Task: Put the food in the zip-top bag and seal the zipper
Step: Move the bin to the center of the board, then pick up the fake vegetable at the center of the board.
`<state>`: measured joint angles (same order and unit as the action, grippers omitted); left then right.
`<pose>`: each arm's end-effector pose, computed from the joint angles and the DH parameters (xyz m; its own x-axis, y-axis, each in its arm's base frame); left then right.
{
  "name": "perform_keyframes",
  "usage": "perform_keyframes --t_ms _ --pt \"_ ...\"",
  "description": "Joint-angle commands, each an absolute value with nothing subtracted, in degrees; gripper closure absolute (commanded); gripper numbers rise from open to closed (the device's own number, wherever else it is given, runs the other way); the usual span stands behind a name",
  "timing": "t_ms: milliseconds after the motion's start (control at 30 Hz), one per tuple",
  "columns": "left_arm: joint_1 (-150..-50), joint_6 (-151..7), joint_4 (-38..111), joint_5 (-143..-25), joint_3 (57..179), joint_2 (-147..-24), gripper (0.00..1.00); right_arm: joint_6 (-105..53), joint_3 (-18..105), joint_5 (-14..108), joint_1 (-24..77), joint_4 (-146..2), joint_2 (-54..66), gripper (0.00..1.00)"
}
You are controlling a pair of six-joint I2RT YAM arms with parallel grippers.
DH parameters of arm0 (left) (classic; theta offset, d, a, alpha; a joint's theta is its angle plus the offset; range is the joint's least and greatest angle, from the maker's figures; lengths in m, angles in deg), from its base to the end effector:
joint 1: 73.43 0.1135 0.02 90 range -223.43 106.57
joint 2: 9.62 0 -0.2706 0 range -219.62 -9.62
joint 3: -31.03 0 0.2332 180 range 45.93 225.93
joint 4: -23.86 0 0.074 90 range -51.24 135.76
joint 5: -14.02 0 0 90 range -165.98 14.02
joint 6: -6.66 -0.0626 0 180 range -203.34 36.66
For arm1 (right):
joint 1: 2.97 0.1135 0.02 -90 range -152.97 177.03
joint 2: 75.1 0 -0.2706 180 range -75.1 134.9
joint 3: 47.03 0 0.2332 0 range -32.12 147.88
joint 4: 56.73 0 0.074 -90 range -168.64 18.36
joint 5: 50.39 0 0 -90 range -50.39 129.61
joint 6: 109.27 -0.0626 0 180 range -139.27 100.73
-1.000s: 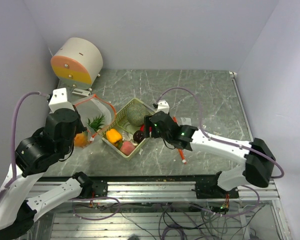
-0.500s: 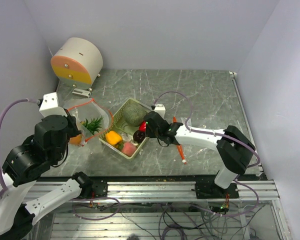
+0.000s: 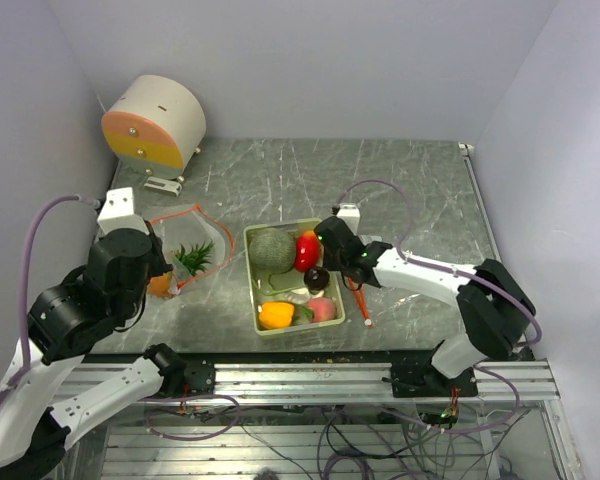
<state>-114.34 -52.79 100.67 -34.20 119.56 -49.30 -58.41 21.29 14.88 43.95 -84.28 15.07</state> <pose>0.0816 -0.0155 0.4053 -0.3273 -0.2179 -0.9194 -0.1426 0.9733 -0.1799 0.2393 0.2176 0.1979 -0.7036 0.0870 -0.7052 -0.0430 0.9855 0.1644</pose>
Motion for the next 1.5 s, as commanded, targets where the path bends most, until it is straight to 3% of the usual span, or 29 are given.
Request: perform_keyframes --t_ms 0,200,267,367,433,667,833,1033,1233,1467 --pt "-114.0 -52.8 97.1 -37.1 118.4 -50.3 0.93 -57.4 18.5 10.3 41.9 -87.2 11.5 0.82" --pt "-114.0 -51.6 93.2 -42.3 114.2 -49.8 0.93 -55.1 17.9 9.8 40.5 -87.0 9.3 0.78" --pt "-114.0 -51.0 91.9 -43.6 112.0 -49.6 0.93 -53.5 18.2 11.3 40.5 -87.1 8.0 0.66" --pt "-114.0 -49.7 90.0 -44.7 108.6 -49.5 0.93 -51.3 18.0 14.2 40.5 -87.0 5.0 0.4" --pt "-114.0 -48.9 88.4 -45.8 105.7 -49.4 0.93 -50.2 18.5 15.4 40.5 -88.2 3.0 0.32" --pt "-114.0 -47.6 85.1 -48.1 101.3 -49.9 0.93 -45.0 18.4 26.4 42.4 -89.8 -5.2 0.28" --pt "-114.0 -47.4 84.5 -48.2 100.4 -50.6 0.93 -42.6 19.0 28.5 51.1 -91.9 -7.1 0.27" --pt "-114.0 -47.7 85.9 -46.4 101.3 -50.5 0.93 -38.6 17.9 37.8 56.0 -87.5 -5.0 0.24" --pt "-114.0 -47.9 87.1 -46.1 101.6 -49.6 0.93 -37.2 16.6 42.4 56.1 -82.1 -0.9 0.08" --pt "-114.0 -48.1 88.3 -45.3 101.5 -48.2 0.93 -35.2 19.0 45.0 58.5 -81.9 7.5 0.07"
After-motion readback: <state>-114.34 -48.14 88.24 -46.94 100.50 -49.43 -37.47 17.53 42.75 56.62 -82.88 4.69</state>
